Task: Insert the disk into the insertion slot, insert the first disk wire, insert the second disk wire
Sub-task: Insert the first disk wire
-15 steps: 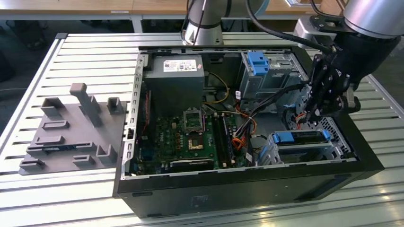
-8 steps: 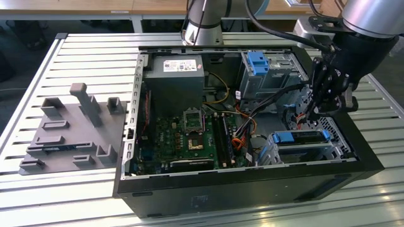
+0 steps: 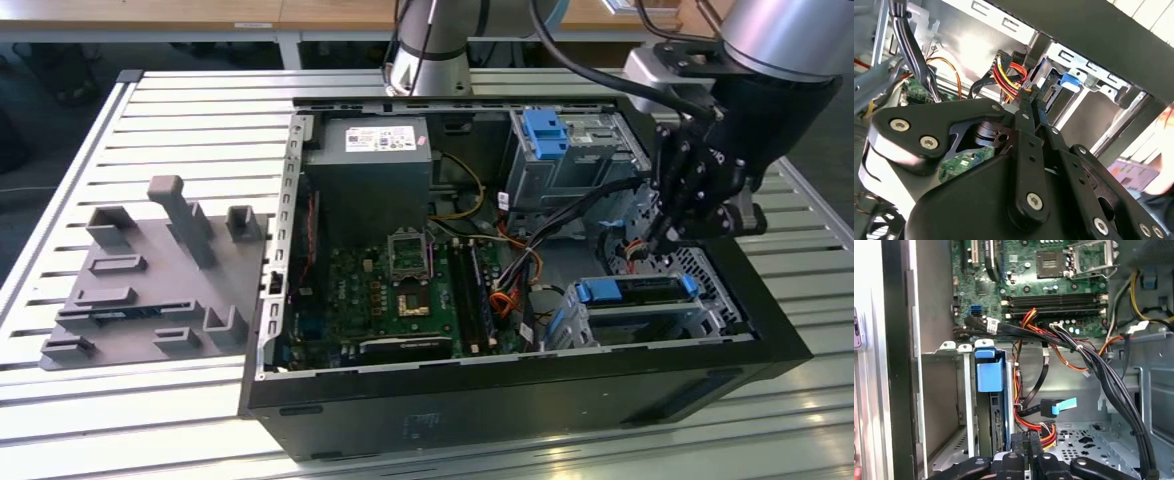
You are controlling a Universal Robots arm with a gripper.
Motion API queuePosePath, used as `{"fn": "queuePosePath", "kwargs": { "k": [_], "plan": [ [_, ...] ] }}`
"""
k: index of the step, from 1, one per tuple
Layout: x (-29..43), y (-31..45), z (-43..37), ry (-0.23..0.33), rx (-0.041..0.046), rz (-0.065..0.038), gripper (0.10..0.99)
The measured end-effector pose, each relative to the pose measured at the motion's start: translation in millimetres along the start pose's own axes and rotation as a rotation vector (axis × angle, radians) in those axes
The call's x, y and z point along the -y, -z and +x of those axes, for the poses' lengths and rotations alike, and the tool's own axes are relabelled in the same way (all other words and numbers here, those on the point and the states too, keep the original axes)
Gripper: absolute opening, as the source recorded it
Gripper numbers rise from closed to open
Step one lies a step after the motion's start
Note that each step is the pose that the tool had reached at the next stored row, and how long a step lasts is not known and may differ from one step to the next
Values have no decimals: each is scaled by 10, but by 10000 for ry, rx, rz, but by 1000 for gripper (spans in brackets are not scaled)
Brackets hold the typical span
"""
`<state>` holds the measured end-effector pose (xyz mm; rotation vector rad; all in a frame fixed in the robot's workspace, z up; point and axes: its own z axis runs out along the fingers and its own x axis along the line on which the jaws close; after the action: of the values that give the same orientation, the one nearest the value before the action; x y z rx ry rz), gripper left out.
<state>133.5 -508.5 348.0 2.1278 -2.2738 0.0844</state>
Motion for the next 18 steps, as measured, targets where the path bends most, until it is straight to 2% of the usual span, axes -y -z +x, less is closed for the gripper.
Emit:
{"fn": "queuePosePath", "kwargs": {
  "k": [6, 8, 14, 18],
  "plan": [
    [-22, -13, 80, 209, 9, 87, 165],
    [-33, -21, 109, 266, 10, 93, 165],
    [-38, -54, 132, 522, 16, 107, 165],
    [-39, -73, 184, 621, 20, 116, 165]
  ]
}}
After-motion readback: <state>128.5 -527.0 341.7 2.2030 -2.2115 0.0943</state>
